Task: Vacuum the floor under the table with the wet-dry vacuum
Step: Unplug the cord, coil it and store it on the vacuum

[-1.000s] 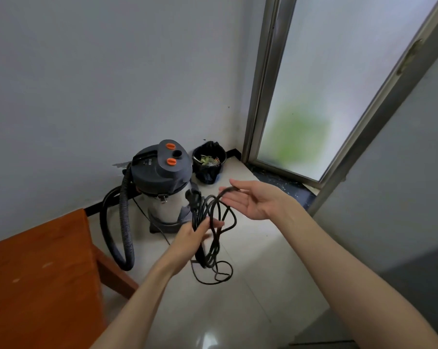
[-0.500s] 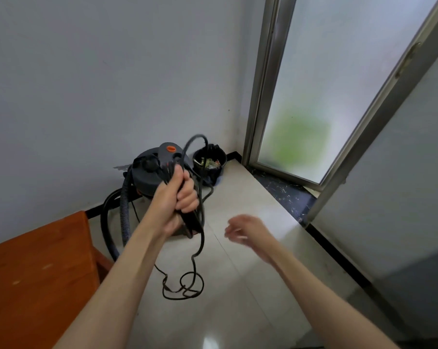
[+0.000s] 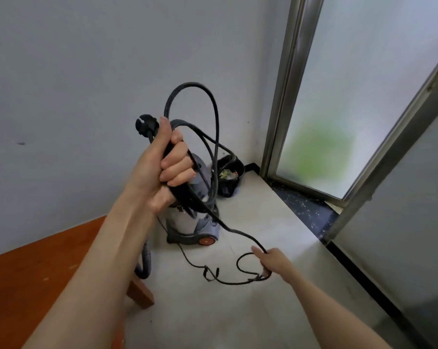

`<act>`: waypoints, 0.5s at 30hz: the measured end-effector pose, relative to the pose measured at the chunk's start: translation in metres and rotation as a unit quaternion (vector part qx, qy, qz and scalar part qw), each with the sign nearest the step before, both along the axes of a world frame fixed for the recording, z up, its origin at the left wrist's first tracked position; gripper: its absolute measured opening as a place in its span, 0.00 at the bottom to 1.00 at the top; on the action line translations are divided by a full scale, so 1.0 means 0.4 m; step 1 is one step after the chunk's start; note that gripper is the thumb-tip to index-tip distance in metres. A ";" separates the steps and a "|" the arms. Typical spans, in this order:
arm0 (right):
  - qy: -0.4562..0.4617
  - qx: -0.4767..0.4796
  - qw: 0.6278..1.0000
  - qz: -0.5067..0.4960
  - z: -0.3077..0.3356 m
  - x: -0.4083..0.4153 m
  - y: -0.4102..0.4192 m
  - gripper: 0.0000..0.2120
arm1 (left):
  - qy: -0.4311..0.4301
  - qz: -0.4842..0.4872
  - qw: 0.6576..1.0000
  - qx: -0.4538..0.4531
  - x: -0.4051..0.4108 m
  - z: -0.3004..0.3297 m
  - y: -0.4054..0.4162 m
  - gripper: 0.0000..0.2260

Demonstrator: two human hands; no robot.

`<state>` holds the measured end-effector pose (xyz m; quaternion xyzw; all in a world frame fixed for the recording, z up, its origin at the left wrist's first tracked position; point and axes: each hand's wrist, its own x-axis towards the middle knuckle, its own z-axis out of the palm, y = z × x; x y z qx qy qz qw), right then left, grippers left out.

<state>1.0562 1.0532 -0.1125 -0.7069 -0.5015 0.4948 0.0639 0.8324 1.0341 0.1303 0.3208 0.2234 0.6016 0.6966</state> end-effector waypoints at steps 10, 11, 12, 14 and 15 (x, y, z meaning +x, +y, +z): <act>0.344 -0.153 0.891 -0.253 0.186 0.008 0.104 0.13 | 0.486 0.154 0.857 -0.077 0.038 -0.237 -0.015 0.24; 0.393 -0.147 0.867 -0.268 0.213 -0.004 0.104 0.12 | 0.491 0.158 0.851 -0.097 0.043 -0.275 -0.017 0.24; 0.431 -0.142 0.848 -0.272 0.237 -0.015 0.101 0.12 | 0.487 0.152 0.852 -0.117 0.048 -0.308 -0.018 0.24; 0.485 -0.140 0.820 -0.270 0.274 -0.043 0.092 0.11 | 0.459 0.120 0.869 -0.141 0.066 -0.360 -0.021 0.22; 0.505 -0.138 0.807 -0.272 0.289 -0.057 0.093 0.11 | 0.448 0.099 0.877 -0.142 0.075 -0.378 -0.022 0.20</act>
